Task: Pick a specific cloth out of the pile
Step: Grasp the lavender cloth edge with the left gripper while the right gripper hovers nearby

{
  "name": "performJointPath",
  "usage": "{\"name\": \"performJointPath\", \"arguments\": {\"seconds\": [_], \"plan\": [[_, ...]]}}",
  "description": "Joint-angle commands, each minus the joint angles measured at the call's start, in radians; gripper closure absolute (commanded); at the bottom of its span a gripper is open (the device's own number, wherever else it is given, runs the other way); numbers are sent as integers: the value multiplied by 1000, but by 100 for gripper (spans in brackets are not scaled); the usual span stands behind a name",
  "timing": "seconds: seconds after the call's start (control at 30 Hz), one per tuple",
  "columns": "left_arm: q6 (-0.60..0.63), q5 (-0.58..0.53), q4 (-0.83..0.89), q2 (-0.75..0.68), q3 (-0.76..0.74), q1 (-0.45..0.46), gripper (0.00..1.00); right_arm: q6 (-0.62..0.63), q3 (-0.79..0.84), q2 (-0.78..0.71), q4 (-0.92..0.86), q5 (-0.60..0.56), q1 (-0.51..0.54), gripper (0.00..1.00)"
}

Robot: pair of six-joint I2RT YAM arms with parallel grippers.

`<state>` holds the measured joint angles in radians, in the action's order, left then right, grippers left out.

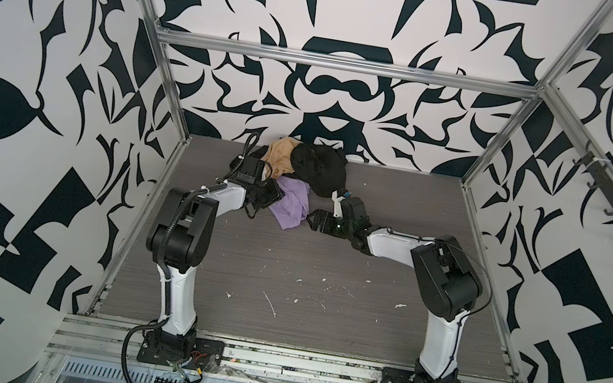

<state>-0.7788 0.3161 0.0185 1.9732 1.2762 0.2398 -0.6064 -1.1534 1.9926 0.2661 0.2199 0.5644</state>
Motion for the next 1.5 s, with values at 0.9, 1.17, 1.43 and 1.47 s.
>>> {"name": "performJointPath", "arguments": {"seconds": [0.9, 1.17, 1.43, 1.47], "plan": [[-31, 77, 86, 127, 141, 23, 100, -33, 62, -122, 10, -29, 4, 1], [-36, 53, 104, 88, 145, 23, 100, -13, 113, -176, -2, -59, 3, 1], [-45, 20, 121, 7, 123, 23, 100, -15, 126, -209, -7, -62, 4, 1], [-42, 24, 123, -2, 123, 23, 100, -15, 127, -212, -7, -62, 5, 1]]}}
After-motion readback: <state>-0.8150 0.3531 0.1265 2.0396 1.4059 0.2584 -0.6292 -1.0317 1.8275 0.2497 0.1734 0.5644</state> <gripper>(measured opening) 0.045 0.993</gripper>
